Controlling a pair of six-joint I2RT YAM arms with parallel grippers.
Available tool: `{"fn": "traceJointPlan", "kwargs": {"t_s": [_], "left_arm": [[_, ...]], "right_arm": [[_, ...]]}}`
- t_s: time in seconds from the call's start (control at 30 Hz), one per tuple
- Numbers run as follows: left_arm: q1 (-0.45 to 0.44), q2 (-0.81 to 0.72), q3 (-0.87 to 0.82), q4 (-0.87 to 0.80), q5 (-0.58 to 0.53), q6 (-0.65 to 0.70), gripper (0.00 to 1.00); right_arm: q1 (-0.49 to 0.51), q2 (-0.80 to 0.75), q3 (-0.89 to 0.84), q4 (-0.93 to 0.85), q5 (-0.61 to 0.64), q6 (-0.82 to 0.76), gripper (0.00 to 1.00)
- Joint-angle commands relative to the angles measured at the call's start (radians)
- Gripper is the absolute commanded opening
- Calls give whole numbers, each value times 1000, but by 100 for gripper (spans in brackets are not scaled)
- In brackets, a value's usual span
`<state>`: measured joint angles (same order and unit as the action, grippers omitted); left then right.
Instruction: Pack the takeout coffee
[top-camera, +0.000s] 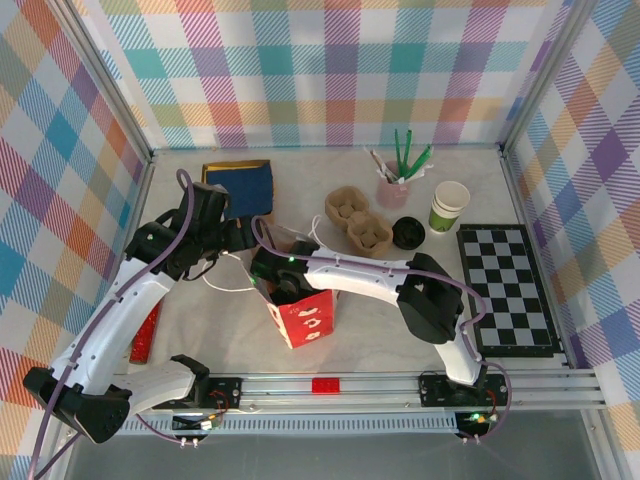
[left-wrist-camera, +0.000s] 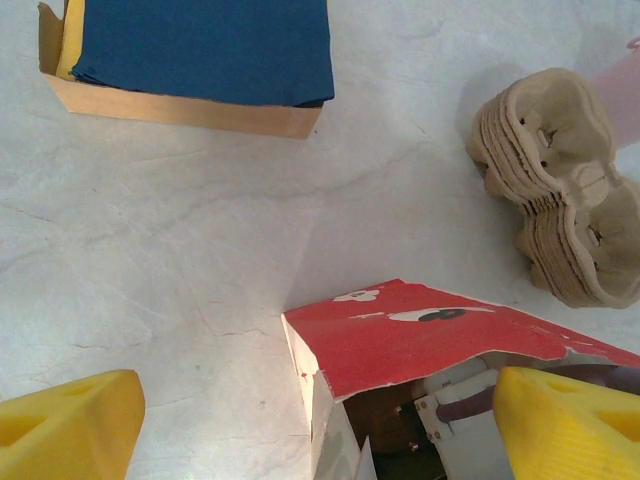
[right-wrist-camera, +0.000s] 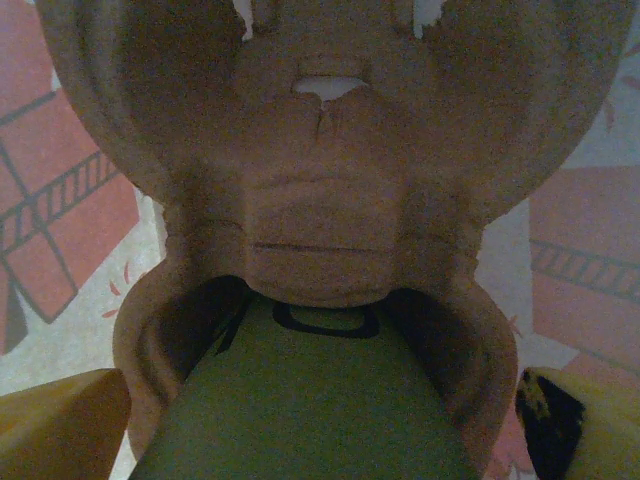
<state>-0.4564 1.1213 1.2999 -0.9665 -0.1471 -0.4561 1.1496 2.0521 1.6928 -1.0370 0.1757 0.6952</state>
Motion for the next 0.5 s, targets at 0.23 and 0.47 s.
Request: {"fn": "traceJointPlan", "kwargs": {"t_s": [0.23, 0.47], "left_arm": [[-4, -7, 3, 0, 27, 2, 88], [-4, 2, 19, -2, 21, 8, 89]], "right_arm": [[10, -43, 114, -111, 58, -34, 99], [12, -46, 182, -159, 75, -41, 99]]}}
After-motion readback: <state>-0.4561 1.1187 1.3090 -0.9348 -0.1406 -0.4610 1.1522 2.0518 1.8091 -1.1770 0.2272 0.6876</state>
